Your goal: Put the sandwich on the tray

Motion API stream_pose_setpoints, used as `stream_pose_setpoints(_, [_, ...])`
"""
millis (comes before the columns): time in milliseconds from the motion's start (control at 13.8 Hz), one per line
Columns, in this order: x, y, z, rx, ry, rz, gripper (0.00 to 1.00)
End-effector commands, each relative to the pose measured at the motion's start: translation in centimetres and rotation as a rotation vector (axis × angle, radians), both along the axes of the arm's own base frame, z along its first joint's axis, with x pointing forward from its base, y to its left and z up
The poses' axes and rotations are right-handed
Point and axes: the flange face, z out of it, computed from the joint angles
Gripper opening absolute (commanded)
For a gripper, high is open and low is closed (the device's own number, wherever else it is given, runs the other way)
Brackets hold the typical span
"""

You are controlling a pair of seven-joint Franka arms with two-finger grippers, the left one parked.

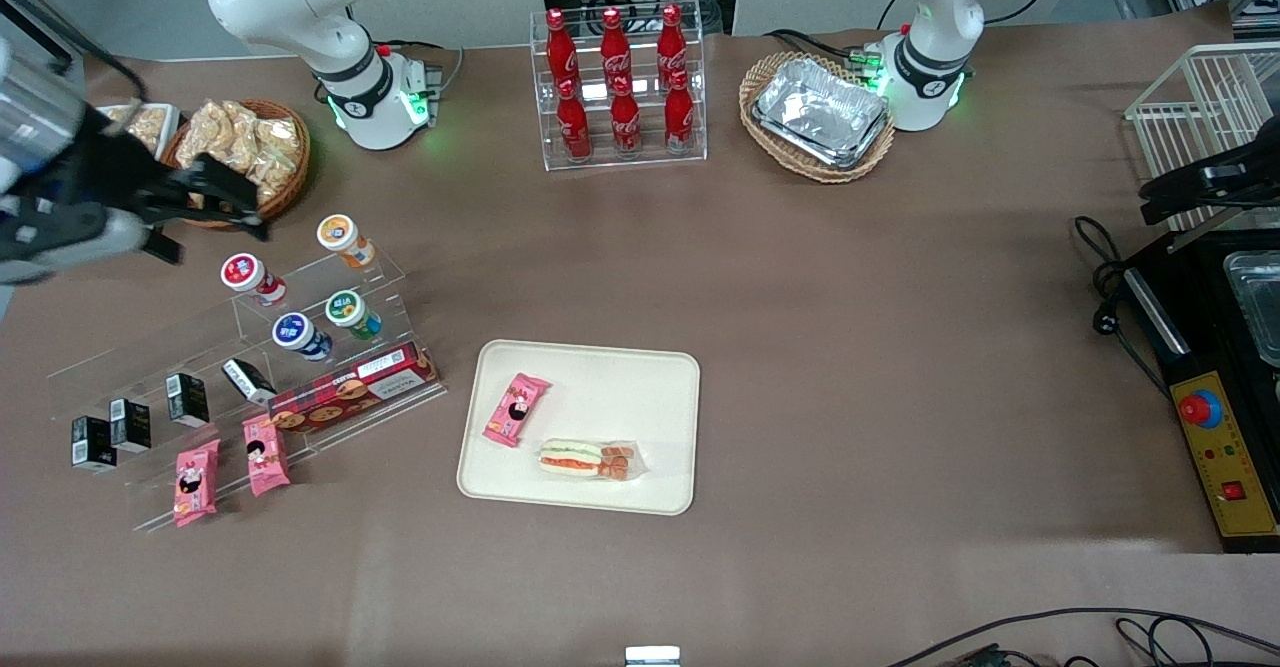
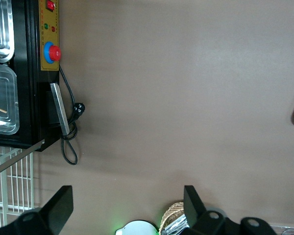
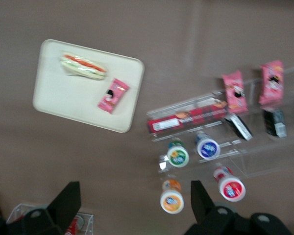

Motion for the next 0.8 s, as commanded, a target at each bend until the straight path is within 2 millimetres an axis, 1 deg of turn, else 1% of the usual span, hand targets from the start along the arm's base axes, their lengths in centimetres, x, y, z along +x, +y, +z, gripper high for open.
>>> stream_pose_setpoints(0, [-3.2,-4.5,-1.8,-0.025,0.019,-0.113,1.0])
stream_pose_setpoints(145, [-4.3,-7.2,-4.4,-0.033,-0.004,-0.161,1.0])
stream_pose_setpoints(217, [-4.3,-7.8,-5.6,-0.035,0.002,-0.174,1.0])
stream_pose_setpoints(362, [-3.2,-10.2,-7.2,-0.038,0.026,-0.22,1.0])
stream_pose_setpoints(507, [-2.4,-12.1,-7.8,-0.038,0.027,-0.256,1.0])
stream_pose_setpoints(651, [-1.1,-12.9,-8.3,-0.05,0.03,-0.261,1.0])
stream_pose_setpoints(724, [-0.8,-13.2,-7.9,-0.077,0.018,-0.233,1.0])
